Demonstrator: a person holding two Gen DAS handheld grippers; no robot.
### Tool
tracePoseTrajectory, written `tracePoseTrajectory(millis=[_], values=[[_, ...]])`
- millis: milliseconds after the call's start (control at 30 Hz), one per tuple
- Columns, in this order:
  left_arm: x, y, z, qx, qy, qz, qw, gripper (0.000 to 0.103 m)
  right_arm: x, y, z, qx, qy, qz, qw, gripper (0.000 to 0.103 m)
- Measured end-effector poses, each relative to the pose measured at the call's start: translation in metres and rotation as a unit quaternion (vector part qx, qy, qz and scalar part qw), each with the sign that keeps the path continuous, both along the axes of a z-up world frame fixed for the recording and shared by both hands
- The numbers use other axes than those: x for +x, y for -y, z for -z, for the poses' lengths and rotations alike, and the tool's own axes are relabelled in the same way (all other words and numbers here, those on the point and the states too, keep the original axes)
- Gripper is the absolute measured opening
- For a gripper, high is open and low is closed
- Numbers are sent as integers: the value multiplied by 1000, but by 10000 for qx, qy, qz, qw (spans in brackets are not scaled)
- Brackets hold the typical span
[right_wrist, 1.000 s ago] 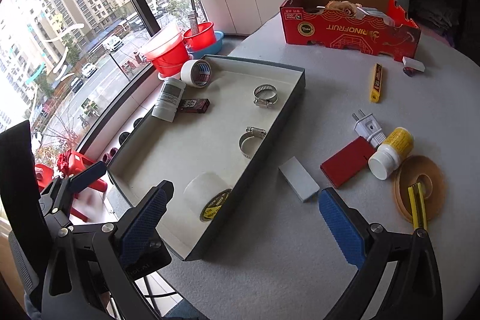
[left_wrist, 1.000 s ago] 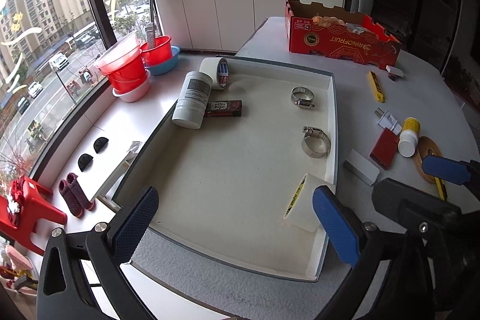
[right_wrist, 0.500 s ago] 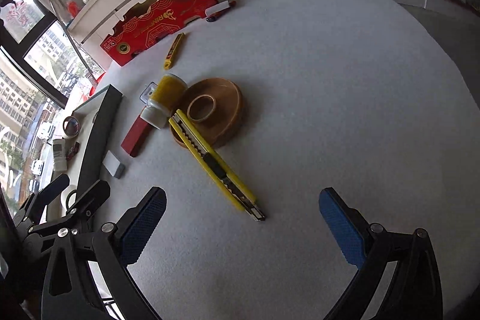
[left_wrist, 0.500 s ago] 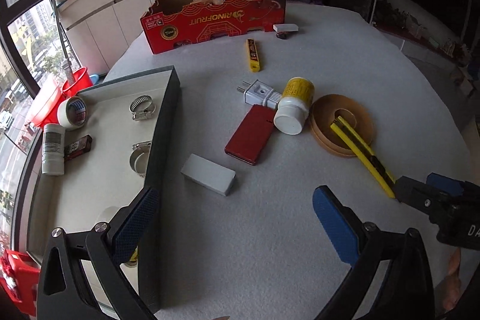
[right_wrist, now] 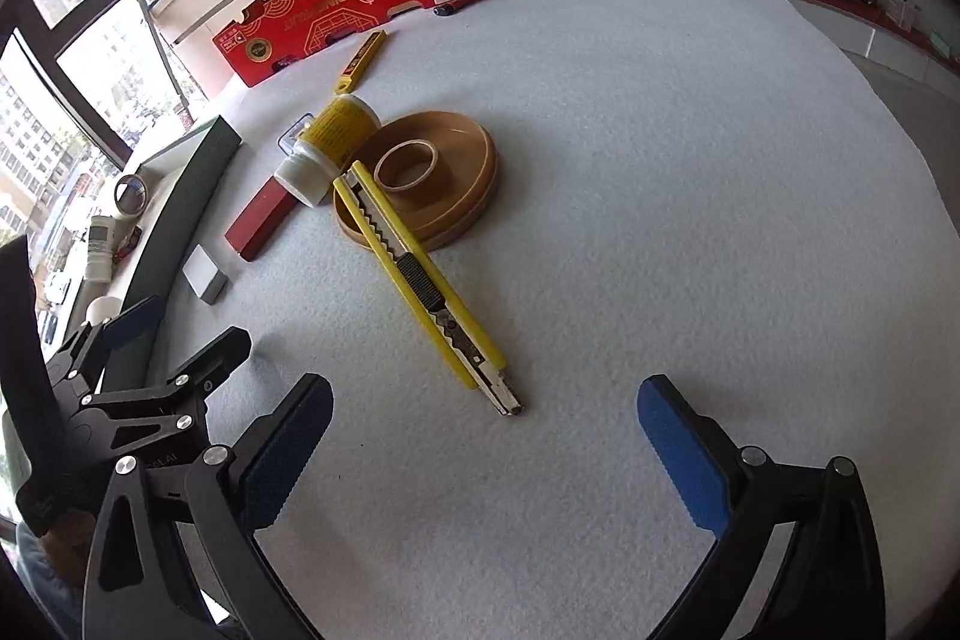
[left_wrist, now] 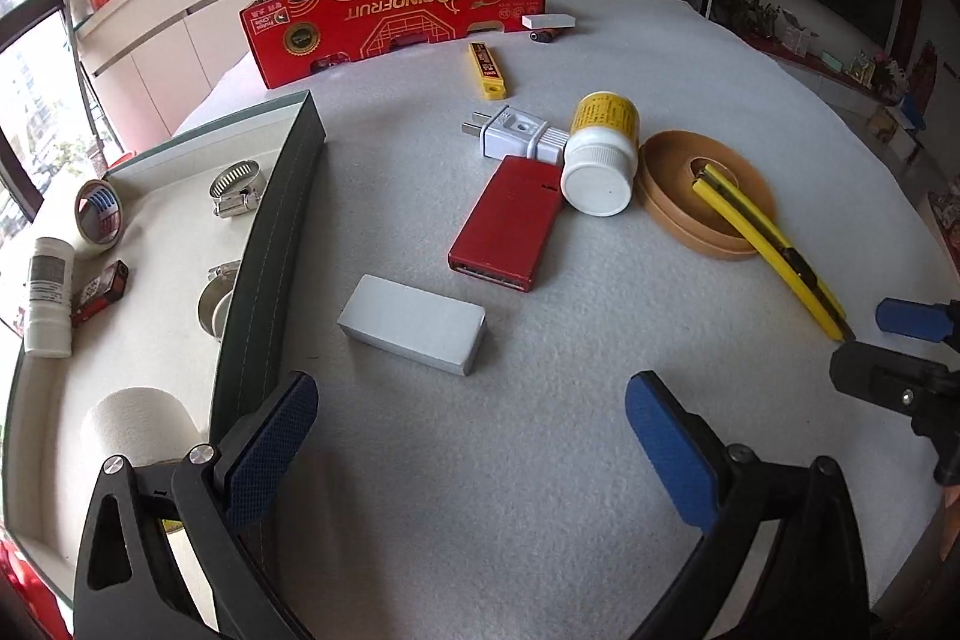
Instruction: Organize rigid objects
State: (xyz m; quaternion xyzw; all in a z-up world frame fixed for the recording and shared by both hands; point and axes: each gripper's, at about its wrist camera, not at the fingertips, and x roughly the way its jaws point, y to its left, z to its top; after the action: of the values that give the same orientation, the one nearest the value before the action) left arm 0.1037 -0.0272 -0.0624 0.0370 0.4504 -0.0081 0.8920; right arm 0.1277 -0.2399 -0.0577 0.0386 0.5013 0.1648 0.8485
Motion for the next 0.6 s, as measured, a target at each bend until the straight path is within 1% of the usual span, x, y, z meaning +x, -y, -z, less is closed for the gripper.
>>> tracePoseTrajectory(millis=[33,67,200,333,400,600], values=[[3,1,1,92,15,49,9999,102,1,-5,1,-88,36,-87,9999,102],[5,2,1,88,58,85,9999,102,2,-10,1,-173,63,-189,9997,102],[22,0,3,-83,-31,115,9999,102,14,-27,4,-525,171,-510,9972,102],[33,1,4,-110,-72,168,9998,103,32,-47,7,-917,232,-855,9918,102],[37,-1,4,-106,-74,121,9998,103,39,-59,9,-1137,281,-1050,9875,103],[44,1,3,-142,-131,101,9998,103,45,-61,10,-1212,25,-1190,9855,103]])
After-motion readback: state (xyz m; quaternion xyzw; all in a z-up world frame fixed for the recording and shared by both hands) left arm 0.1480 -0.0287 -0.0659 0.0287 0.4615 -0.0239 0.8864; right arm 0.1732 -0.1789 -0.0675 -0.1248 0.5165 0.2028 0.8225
